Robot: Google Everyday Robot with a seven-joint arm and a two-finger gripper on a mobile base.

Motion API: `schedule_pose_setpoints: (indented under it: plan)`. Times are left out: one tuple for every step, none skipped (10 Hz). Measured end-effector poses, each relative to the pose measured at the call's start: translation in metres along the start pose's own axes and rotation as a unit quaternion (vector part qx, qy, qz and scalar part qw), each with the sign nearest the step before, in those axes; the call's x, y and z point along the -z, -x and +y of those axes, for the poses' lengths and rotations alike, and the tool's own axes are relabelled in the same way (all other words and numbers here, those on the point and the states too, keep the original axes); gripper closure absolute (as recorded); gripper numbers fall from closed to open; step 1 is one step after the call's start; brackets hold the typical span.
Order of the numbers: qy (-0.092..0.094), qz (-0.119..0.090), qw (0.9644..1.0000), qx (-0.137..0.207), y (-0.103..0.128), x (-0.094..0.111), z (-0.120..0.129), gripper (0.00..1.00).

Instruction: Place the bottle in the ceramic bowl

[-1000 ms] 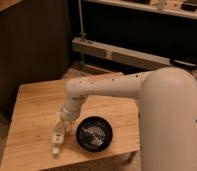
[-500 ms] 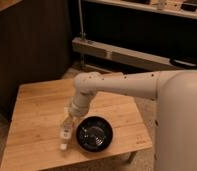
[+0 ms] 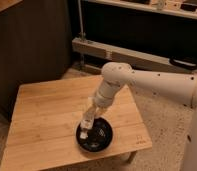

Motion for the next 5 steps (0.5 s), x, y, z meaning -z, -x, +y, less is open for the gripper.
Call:
schedule_pose_setpoints:
  plan:
    - [-0.010,-0.007,0.9999,-0.003,0.002,0.000,-0.012,0.80]
    - [-0.015,-0.011,0.9998,-0.003,0.002,-0.002,-0.017,0.72]
    - [-0.021,-0.008,0.9997,0.001,0.002,-0.009,-0.017,0.64]
    - [-0.030,-0.008,0.9994,0.013,0.002,-0.019,-0.009,0.52]
    - [-0.035,-0.011,0.9989,0.028,0.003,-0.027,0.000,0.41]
